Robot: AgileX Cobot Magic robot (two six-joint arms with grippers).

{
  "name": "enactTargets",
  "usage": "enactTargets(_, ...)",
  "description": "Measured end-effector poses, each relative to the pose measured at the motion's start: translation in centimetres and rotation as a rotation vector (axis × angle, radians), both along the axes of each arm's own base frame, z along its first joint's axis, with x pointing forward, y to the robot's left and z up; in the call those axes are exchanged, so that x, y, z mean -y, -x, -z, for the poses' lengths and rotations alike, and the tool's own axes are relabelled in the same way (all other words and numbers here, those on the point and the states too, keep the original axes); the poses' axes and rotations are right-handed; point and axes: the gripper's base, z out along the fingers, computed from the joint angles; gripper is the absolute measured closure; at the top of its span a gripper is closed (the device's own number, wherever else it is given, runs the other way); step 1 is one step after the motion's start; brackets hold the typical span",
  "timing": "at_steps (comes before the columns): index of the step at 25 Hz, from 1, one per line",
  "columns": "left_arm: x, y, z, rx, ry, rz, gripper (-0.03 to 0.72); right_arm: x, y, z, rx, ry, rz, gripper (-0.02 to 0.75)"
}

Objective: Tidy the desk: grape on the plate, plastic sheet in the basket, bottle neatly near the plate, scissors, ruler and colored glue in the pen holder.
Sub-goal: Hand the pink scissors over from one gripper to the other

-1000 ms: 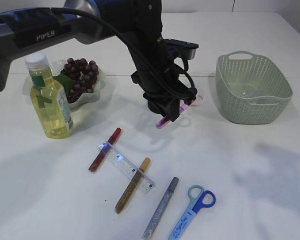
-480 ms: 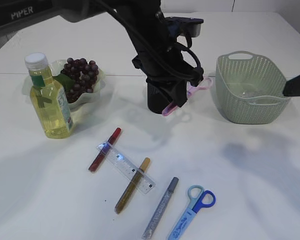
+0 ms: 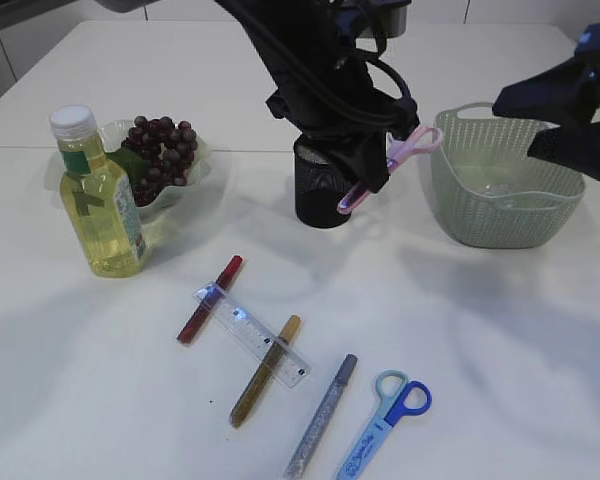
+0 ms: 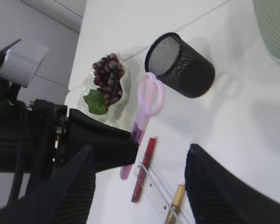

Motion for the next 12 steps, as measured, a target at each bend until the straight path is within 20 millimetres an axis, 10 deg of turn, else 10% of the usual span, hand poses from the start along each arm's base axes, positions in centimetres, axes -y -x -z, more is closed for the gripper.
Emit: enactTargets(12, 0.1, 0.9, -1.9, -0.023, 0.084, 0.004, 0.548, -0.2, -3.1, 1.9, 0.073, -0.058, 0.009, 0.260)
